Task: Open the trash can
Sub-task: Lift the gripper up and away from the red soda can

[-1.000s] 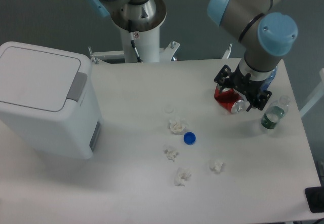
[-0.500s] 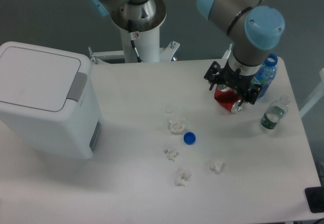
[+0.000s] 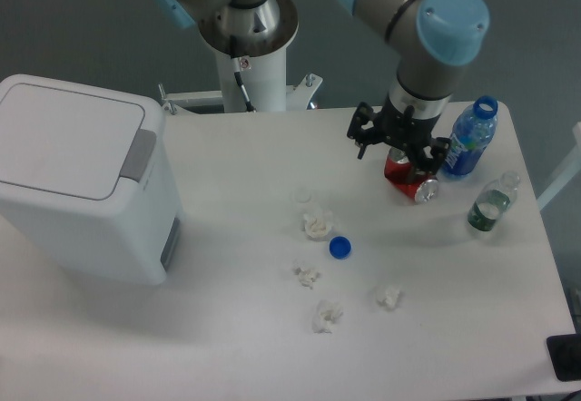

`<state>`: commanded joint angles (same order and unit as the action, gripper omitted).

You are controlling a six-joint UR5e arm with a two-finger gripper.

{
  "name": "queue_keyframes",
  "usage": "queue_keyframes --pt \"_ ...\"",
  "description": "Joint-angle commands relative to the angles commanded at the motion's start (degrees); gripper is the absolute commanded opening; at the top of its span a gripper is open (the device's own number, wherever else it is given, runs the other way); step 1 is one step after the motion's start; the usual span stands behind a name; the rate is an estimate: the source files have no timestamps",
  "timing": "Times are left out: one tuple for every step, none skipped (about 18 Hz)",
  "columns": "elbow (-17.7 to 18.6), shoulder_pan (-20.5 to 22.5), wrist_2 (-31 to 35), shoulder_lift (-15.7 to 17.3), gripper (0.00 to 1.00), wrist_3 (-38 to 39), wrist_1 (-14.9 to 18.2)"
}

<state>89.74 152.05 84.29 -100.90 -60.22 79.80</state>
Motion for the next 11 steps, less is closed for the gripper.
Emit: queue_keyframes --pt "0.0 -0.4 -0.2 -0.1 0.50 1.0 -0.1" --pt "-0.2 -0.6 -0.1 -0.2 0.41 1.8 -0.2" --pt "-0.2 -0.7 -0.1 -0.3 0.35 2.6 -0.1" --pt "-0.2 -1.1 -0.2 -0.3 0.30 3.5 0.0" --pt "-0.2 -1.8 -0.4 0.0 0.24 5.2 0.2" --pt "-0.2 -2.6 -1.3 0.2 0.15 7.5 0.6" --pt "-0.3 -3.5 -2.0 0.6 0.09 9.7 1.4" --pt "-0.4 -4.6 -2.5 1.3 0.03 11.1 2.1" --pt "-0.3 -5.8 -2.6 1.6 0.00 11.9 2.3" --pt "-0.4 -6.8 -2.9 1.5 0.00 12.5 2.1" --pt "-0.6 -8.0 -3.7 1.2 0.00 13.5 2.1"
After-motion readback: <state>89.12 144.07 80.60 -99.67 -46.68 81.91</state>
